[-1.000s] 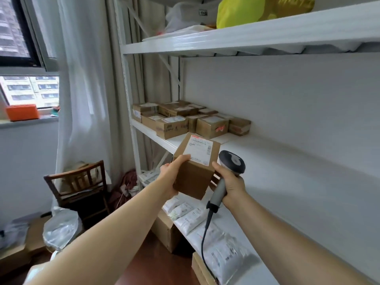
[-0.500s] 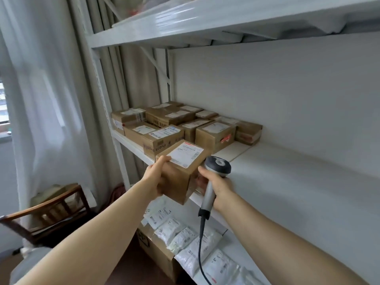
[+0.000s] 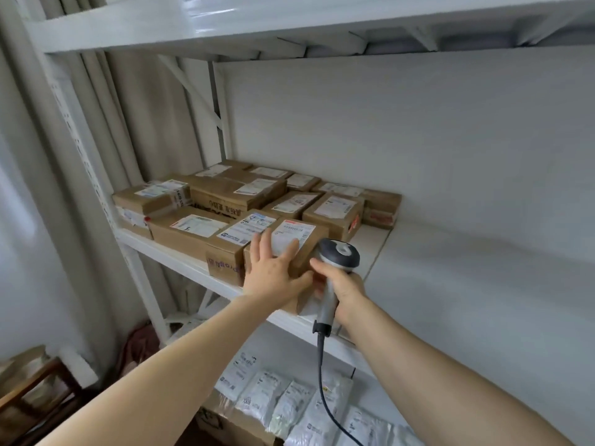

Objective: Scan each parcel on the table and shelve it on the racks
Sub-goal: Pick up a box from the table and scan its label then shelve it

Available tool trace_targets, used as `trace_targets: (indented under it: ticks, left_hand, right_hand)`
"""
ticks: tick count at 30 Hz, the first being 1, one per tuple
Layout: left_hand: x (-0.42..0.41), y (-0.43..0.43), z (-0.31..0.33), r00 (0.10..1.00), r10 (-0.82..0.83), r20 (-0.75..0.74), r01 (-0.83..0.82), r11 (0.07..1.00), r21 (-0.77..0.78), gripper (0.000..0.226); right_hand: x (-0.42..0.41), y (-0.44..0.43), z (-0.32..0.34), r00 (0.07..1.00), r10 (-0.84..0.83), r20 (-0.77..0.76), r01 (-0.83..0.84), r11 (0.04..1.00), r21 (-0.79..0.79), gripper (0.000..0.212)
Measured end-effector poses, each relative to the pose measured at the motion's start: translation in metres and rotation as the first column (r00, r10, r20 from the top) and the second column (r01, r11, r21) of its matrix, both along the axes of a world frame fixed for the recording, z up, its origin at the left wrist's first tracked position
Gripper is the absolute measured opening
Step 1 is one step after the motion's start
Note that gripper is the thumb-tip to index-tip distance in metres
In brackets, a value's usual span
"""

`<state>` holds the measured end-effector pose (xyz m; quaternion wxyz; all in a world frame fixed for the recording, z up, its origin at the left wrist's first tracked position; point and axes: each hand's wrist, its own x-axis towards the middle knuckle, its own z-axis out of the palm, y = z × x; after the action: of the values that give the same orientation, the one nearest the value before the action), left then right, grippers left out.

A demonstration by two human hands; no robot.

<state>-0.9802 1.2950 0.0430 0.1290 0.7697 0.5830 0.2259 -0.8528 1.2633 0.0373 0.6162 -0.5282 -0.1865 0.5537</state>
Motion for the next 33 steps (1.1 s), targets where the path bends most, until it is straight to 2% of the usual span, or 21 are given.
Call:
trace_targets:
  ticks: [2,5,12,15,18,21,26,29,33]
  left_hand:
    - [0.000,0.010,-0.006,0.987,-0.068,-0.144,0.070,0.997,0.010,0.073]
    - [0.000,0.027,-0.008,0.984,-0.084,-0.159,0.085,0.996,0.002,0.070]
    - [0.004,0.040,-0.007,0.988,-0.072,-0.139,0.071,0.997,-0.013,0.070]
    - [0.011,0.035,-0.001,0.985,-0.024,-0.171,0.021,1.000,-0.021,0.076]
    - [0.029,0.012,0.002,0.967,0.086,-0.240,-0.062,0.992,0.107,0.090]
    - [0.067,-0.034,-0.003,0.960,-0.032,-0.278,0.087,0.979,0.187,0.096]
    - [0.159,-0.144,-0.017,0.905,-0.245,-0.349,0.313,0.937,0.154,0.088]
    - [0.214,-0.222,-0.028,0.845,-0.364,-0.391,0.441,0.888,0.127,0.086]
    - [0.281,-0.339,-0.044,0.721,-0.548,-0.424,0.637,0.765,0.095,0.086]
  right_hand:
    - [-0.003,0.004,-0.002,0.999,-0.031,0.025,0.031,0.999,-0.017,0.037]
    - [-0.003,0.005,-0.005,0.996,-0.059,0.067,0.062,0.997,-0.037,0.031]
    - [0.015,-0.016,-0.008,0.988,-0.138,0.075,0.142,0.989,-0.046,0.032]
    - [0.027,-0.036,-0.006,0.987,-0.146,0.073,0.149,0.988,-0.035,0.031]
    - [0.046,-0.067,-0.002,0.988,-0.141,0.065,0.143,0.989,-0.027,0.027]
    - [0.071,-0.112,0.000,0.988,-0.141,0.066,0.143,0.989,-0.028,0.020]
    - [0.130,-0.228,-0.006,0.965,-0.169,0.199,0.185,0.981,-0.066,0.033]
    - [0.172,-0.321,-0.014,0.947,-0.208,0.243,0.235,0.968,-0.087,0.033]
    - [0.219,-0.451,-0.026,0.919,-0.317,0.236,0.345,0.934,-0.090,0.033]
